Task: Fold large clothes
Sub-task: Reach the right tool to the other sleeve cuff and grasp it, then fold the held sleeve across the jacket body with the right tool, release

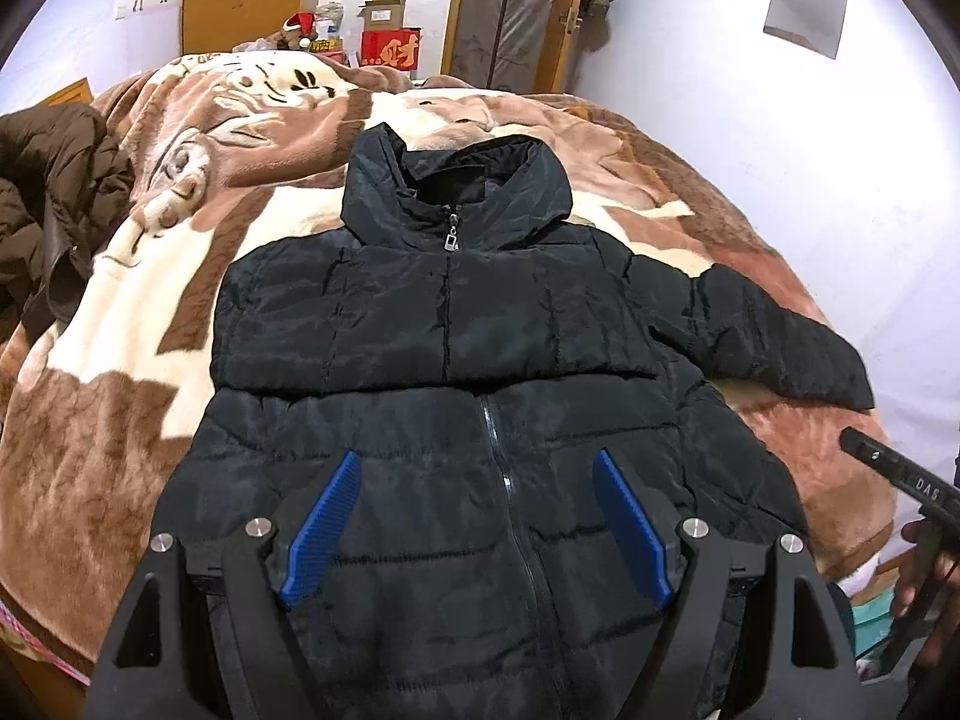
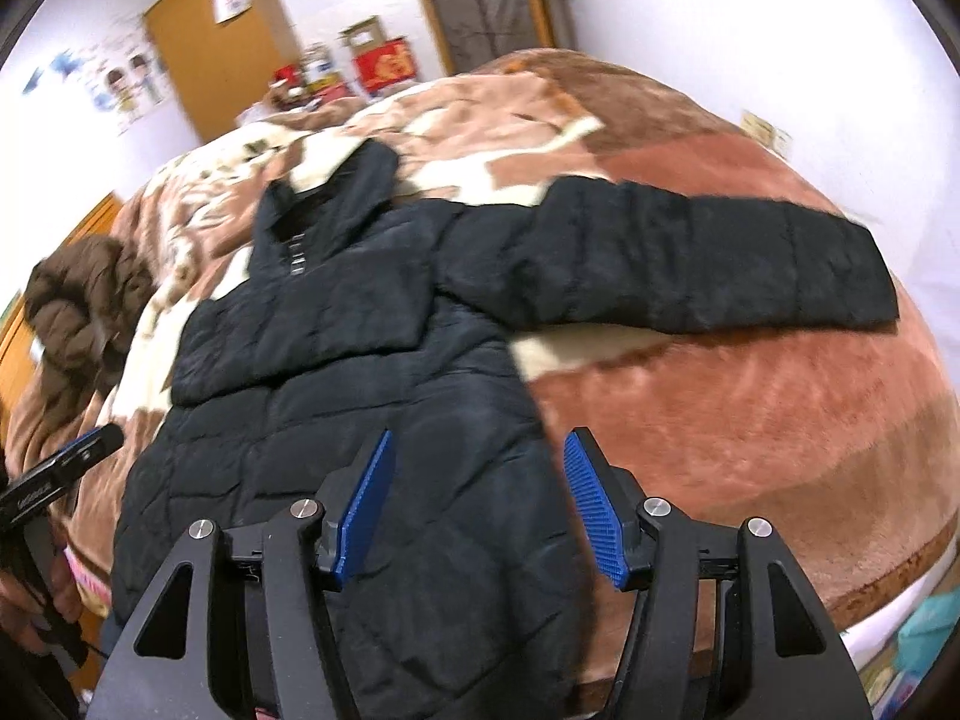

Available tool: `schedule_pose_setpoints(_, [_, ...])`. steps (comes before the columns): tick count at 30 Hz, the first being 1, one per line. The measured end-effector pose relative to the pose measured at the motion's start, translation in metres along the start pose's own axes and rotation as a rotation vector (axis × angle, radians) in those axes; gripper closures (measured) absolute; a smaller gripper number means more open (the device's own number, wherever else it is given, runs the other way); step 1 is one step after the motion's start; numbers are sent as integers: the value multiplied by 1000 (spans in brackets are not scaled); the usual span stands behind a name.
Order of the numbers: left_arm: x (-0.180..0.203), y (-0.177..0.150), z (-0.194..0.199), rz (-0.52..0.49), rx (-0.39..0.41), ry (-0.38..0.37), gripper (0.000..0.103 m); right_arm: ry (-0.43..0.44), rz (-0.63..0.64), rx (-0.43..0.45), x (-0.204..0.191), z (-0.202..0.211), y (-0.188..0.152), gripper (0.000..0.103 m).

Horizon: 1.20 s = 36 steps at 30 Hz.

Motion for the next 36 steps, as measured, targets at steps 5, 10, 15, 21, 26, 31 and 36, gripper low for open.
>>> schedule_pose_setpoints(5, [0,15,-27,-19,-8,19,22,-63,-98,-3,54,-21,16,44])
schedule_pose_setpoints(10, [-1,26,-56,-27,-17,35,22,-144,-221,-16,120,-48,30,42])
schedule_pose_setpoints(15, [-2,28,-80,-20,-38,43,22,-172,-347,-25,176,-76,41,39])
schedule_pose_setpoints(21, [-11,23,-104,2,-74,57,22,-123,-504,30,215,-89,54,38])
schedule_pose_setpoints(26, [-19,21,-115,23,-90,70,22,-147,-552,101,228,-88,67,38])
schedule_pose_setpoints(31, [-24,19,-116,36,-96,75,22,-174,-575,115,233,-82,73,81])
schedule_pose_setpoints(36, [-32,20,-105,60,-84,84,22,-152,-463,149,196,-50,98,88])
Point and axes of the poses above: each gripper's, at about its wrist camera, not at the fingertips, and z roughly against the way its jaws point, x to its right, y to its top, the point moved 7 cm from there along -z, roughly the way its jaws point, and after that the axes turned 1 degree about y, right-handed, at the moved point
